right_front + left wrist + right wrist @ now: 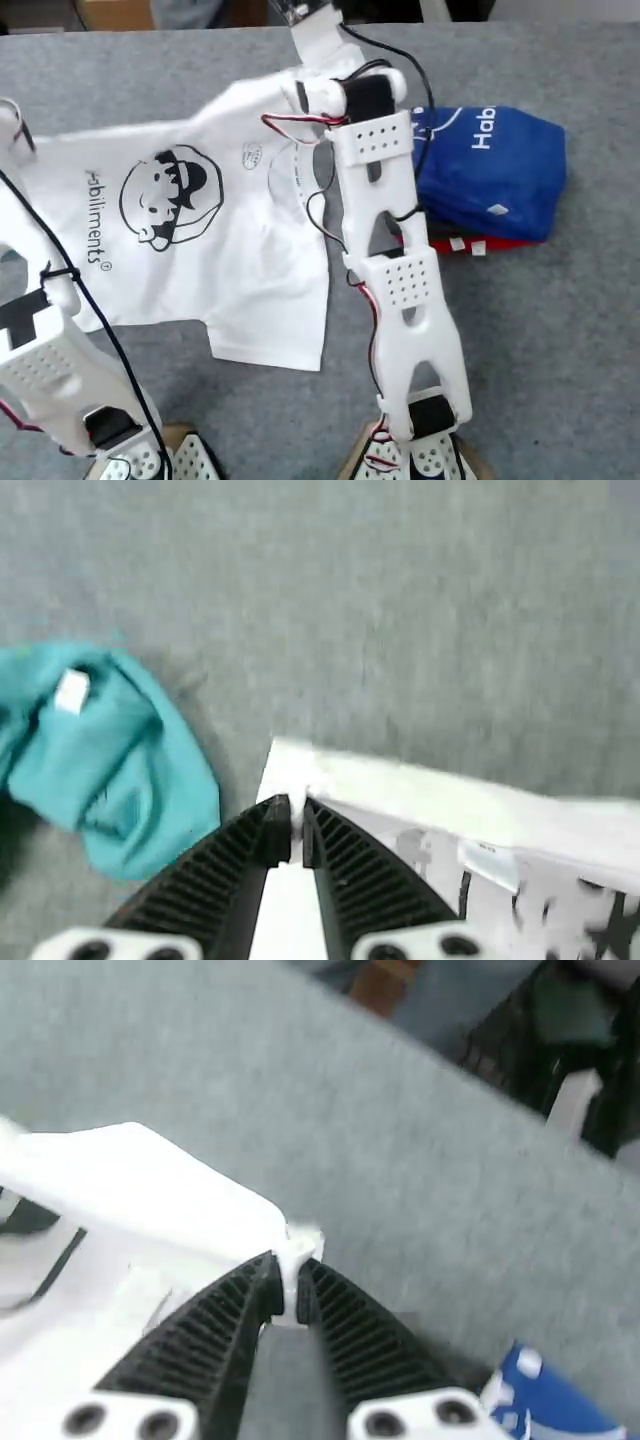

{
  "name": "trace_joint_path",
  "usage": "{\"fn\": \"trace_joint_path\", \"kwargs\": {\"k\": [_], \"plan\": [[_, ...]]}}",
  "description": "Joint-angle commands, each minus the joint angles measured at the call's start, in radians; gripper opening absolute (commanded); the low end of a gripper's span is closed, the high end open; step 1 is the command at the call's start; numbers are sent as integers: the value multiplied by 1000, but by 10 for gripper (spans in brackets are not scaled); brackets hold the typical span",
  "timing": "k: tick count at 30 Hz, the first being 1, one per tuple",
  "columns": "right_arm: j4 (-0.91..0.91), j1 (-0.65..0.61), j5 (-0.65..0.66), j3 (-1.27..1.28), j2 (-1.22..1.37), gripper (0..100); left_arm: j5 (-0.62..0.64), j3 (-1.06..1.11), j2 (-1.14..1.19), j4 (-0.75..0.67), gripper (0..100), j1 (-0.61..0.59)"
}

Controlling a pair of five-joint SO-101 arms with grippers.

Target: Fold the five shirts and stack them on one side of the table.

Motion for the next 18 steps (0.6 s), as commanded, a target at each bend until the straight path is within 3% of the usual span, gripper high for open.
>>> {"fn": "trace_joint_path", "kwargs": {"k": [1, 3, 6, 10, 14, 18], "plan": [[133, -17, 0, -38, -107, 12, -46, 53, -26, 91, 29, -4], [132, -12, 3, 16, -147, 12, -69, 125, -55, 120, 29, -4], [133, -43, 5, 222, -262, 12, -97, 298, -143, 54, 29, -35], [124, -109, 8, 644, -492, 12, -167, 628, -325, -95, 29, -82], [41, -152, 26, 1003, -707, 12, -216, 952, -509, -341, 29, -124], [-58, -147, 60, 1331, -898, 12, -219, 1093, -589, -431, 29, -156]]}}
